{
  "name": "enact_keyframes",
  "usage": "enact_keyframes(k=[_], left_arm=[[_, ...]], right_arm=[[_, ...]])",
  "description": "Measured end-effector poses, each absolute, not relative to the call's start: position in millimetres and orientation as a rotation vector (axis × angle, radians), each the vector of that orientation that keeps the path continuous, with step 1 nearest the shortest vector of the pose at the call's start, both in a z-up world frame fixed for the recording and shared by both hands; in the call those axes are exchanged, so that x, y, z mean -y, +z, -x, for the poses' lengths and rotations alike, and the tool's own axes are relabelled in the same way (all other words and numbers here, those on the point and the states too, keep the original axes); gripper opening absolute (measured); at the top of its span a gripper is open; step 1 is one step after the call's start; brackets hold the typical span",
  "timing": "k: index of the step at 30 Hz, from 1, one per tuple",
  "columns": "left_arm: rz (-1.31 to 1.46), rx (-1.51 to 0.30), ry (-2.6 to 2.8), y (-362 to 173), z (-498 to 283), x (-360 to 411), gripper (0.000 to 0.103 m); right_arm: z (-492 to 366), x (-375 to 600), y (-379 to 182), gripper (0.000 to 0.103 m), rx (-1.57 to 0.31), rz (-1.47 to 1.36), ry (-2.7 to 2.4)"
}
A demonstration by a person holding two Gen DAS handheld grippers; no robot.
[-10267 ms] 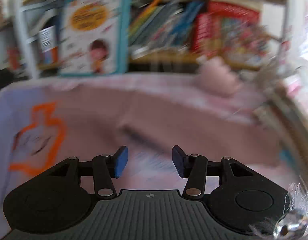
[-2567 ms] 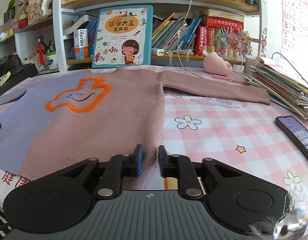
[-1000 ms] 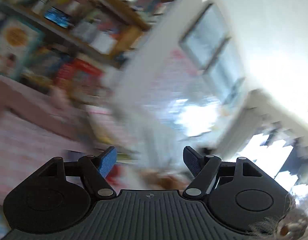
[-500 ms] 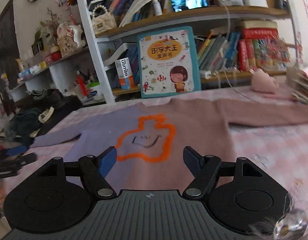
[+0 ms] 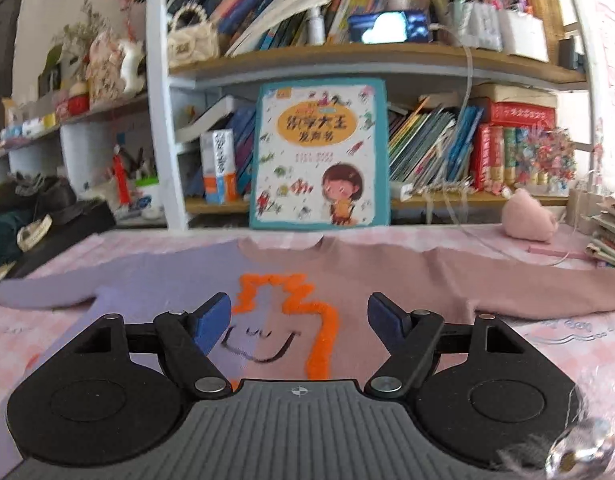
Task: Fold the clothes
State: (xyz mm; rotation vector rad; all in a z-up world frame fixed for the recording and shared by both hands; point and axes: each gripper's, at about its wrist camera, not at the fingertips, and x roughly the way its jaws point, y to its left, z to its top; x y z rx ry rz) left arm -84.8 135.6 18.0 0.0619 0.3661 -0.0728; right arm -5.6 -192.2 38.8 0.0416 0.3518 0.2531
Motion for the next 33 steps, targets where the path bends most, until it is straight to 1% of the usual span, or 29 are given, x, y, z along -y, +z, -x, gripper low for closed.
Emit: enact_keyframes(k=[7,11,15,23,27,33], left_arm=[[-0.098,-0.387,0.041,14,63,-153,0.091],[-0.118,-0.371,0.1,13,60,-161,0.091],[-0.121,-0.369,0.144,11,60,-172,0.092],[-0.089,-0.371,0.211,8,61,-193,0.092],[-0.084,-0.37,0.226,7,60,-196,0.092],[-0.101,-0.369,0.222,5,59,-195,0.093]], right_arm=[[4,168,26,0.074,-0.379,-0.002,0.292],[7,157,21,0.078,-0.383,0.007,0.318],[8,145,20,0.079,-0.383,0.056,0.337],[12,141,20,0.083,-0.37,0.055,0.34],[14,140,20,0.083,-0.371,0.058,0.346],[14,138,20,0.087,-0.378,0.066,0.354]])
